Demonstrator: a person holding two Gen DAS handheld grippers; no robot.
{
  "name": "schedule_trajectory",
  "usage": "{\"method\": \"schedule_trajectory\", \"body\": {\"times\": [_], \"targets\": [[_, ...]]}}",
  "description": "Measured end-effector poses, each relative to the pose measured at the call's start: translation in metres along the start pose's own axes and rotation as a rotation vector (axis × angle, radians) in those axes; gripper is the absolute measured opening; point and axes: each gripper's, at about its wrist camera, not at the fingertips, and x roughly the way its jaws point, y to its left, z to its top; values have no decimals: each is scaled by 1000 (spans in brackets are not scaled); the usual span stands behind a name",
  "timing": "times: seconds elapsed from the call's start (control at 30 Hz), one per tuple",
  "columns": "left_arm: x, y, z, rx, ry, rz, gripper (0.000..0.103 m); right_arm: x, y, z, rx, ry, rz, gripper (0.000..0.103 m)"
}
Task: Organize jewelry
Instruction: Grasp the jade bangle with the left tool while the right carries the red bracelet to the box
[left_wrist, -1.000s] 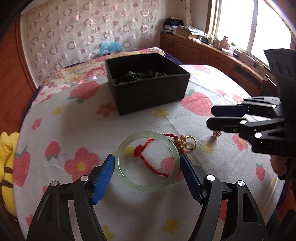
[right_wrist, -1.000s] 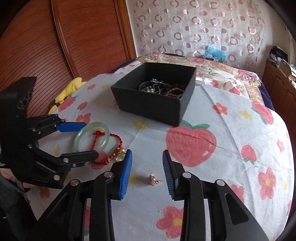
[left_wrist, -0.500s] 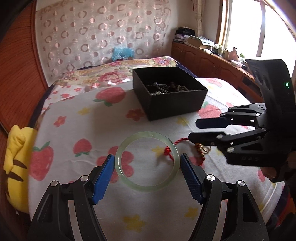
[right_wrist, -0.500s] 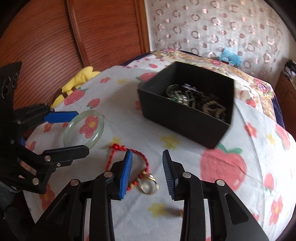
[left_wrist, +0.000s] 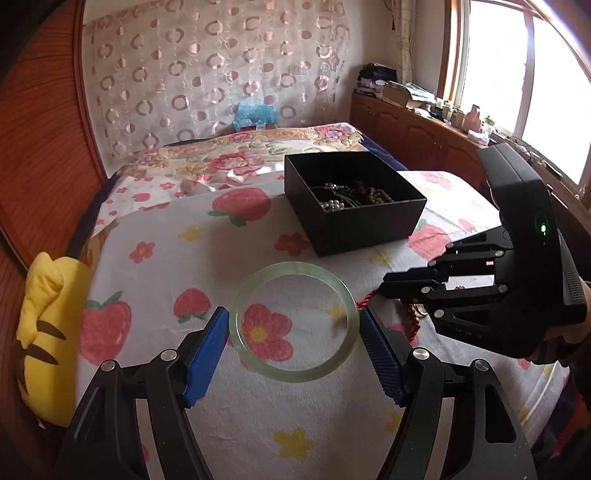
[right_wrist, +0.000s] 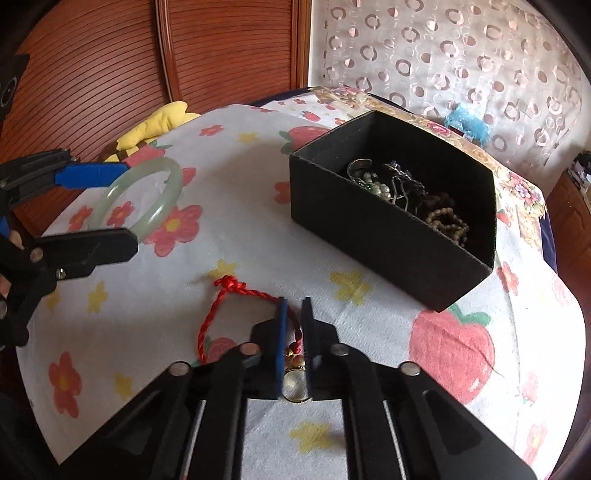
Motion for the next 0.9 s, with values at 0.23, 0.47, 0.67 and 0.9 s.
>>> {"method": "schedule_trajectory", "body": {"times": [0.23, 0.47, 0.67, 0.9], "targets": [[5, 1, 8, 12, -3, 2, 69, -7, -6, 1, 12, -44, 31, 3], [11, 0, 18, 7, -13, -13, 69, -40, -26, 14, 58, -159, 28, 3], [10, -2, 35, 19, -40, -27, 69, -64, -56, 34, 92, -244, -14, 3], [10, -4, 57, 31, -70, -41, 69, -66, -91, 50, 133, -288, -45, 3]]}}
